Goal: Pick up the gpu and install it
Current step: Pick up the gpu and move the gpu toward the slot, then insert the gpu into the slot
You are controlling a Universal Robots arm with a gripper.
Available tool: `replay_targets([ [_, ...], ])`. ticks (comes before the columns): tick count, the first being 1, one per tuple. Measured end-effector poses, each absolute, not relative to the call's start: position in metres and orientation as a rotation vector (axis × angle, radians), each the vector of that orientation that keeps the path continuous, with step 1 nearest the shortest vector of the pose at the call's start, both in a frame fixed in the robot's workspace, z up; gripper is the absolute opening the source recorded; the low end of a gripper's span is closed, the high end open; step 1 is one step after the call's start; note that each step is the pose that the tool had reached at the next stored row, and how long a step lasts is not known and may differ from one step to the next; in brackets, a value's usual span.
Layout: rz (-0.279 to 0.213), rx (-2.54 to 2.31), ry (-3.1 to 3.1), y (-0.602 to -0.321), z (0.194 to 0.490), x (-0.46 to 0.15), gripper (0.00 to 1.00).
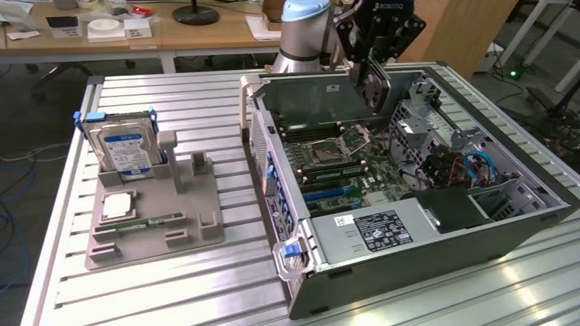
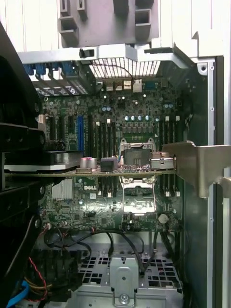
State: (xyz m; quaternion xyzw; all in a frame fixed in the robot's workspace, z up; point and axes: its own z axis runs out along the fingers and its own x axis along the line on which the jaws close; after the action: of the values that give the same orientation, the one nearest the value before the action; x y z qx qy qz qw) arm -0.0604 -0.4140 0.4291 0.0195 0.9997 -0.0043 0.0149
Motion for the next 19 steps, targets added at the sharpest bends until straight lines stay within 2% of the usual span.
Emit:
replay_targets([
  [19,-0.013,0.061,3.111,-0.4139,0.4286,-0.0493,0.28],
])
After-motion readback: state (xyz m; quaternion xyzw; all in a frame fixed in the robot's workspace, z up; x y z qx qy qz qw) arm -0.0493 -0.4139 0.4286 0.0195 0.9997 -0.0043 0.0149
